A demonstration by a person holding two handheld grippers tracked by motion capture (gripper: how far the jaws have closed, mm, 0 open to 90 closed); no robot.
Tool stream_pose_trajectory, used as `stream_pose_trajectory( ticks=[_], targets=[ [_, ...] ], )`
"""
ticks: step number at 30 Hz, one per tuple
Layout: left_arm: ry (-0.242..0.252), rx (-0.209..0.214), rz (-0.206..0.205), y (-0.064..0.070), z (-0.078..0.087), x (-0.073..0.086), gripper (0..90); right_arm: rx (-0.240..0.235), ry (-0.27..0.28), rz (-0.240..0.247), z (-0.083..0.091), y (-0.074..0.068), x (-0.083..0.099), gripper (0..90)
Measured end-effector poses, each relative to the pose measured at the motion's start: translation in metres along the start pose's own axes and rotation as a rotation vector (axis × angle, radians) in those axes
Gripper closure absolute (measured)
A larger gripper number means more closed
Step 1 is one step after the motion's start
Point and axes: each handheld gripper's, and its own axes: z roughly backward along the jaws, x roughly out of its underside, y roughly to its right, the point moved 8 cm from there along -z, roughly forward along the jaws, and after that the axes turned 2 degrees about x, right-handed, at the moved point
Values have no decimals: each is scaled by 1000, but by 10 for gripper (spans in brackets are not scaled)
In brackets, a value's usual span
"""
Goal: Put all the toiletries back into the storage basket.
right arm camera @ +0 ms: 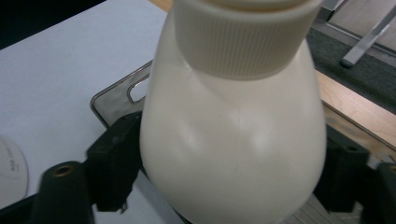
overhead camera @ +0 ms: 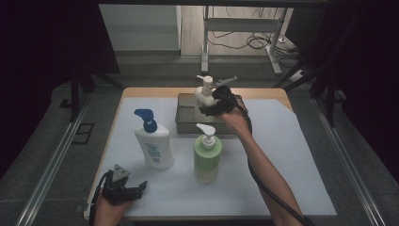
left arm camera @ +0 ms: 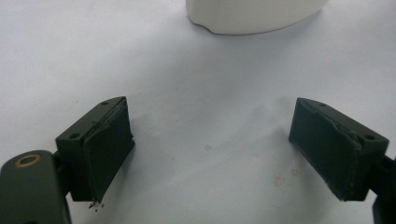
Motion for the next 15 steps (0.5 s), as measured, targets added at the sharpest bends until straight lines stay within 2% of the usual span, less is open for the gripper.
stream_pose_trajectory(
  ticks=[7, 15],
  targets=[
    [0, 0, 0, 0, 0, 0, 127, 33, -18, 44, 4, 3, 8, 163],
    [-1, 0, 0, 0, 0, 0, 127, 7, -15, 16, 12, 8, 14, 130]
  ],
)
